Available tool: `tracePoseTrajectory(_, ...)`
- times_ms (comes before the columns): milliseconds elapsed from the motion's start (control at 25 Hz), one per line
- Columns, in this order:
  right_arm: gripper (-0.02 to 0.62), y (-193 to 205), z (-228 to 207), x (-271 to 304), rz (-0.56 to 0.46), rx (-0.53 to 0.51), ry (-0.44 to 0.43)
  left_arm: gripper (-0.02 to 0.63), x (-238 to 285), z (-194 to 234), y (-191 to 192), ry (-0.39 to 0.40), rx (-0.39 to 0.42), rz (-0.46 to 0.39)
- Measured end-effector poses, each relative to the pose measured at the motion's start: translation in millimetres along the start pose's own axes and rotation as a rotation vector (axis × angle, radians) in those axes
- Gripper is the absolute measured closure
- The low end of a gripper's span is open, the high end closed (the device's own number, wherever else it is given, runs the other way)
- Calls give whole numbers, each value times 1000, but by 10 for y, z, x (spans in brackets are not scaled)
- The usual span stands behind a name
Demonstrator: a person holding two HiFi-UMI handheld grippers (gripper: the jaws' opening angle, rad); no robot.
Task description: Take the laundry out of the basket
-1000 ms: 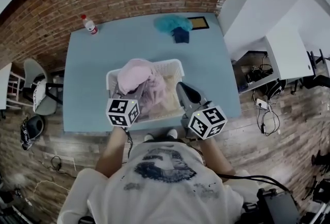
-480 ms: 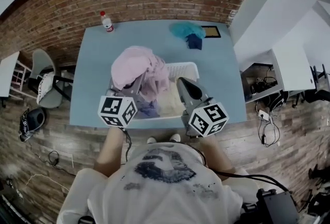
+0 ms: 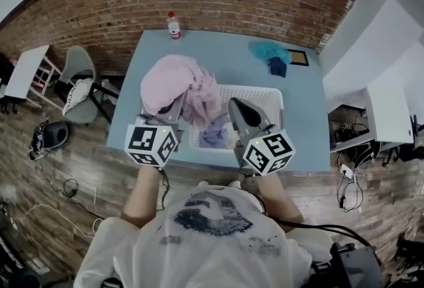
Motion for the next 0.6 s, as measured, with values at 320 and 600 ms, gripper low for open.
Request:
tracePoseTrajectory(320, 598, 64, 583, 495, 16, -12, -134, 446, -702, 529, -95, -139, -18, -37)
tracePoseTrajectory(600, 598, 261, 1093, 934, 61, -10, -245, 446, -1203, 929, 89, -270, 53, 25)
Point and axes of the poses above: the fingertips, and each gripper's own axes: x forward along the fingers, z to its left, y out of its underside, the point moved 10 cm from there along -x, backward along the fingers, and after that the axes turned 2 degrees about -x, right-handed, at the moved point
